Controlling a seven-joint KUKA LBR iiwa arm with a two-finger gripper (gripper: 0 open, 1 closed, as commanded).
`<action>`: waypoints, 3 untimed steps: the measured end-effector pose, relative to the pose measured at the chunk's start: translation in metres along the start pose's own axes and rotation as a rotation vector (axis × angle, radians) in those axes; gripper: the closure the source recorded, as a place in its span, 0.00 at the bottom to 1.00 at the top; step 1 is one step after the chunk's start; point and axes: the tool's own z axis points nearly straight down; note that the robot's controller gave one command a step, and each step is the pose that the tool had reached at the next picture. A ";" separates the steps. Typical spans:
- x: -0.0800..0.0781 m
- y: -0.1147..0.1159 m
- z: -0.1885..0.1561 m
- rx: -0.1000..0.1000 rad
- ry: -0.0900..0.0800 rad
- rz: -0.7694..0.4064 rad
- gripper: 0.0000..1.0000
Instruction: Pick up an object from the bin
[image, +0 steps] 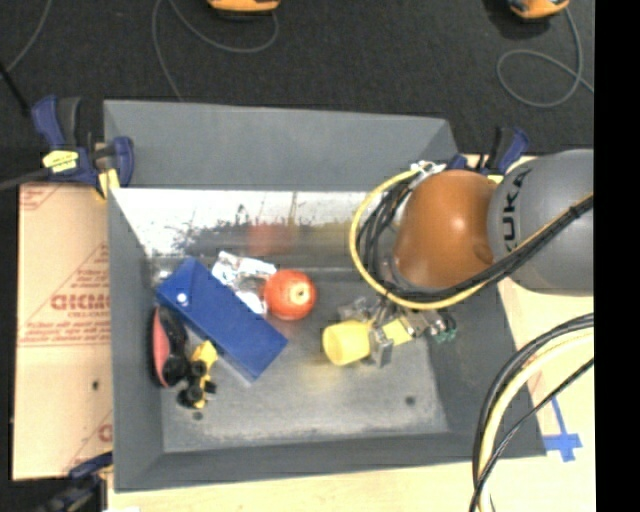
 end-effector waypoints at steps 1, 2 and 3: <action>-0.003 -0.009 0.003 0.001 -0.001 -0.133 1.00; -0.004 0.020 -0.173 0.004 -0.010 0.058 1.00; -0.004 0.020 -0.170 0.002 -0.007 0.058 1.00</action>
Offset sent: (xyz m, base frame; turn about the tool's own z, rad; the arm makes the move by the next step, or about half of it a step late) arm -0.0088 0.0198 0.1675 0.0589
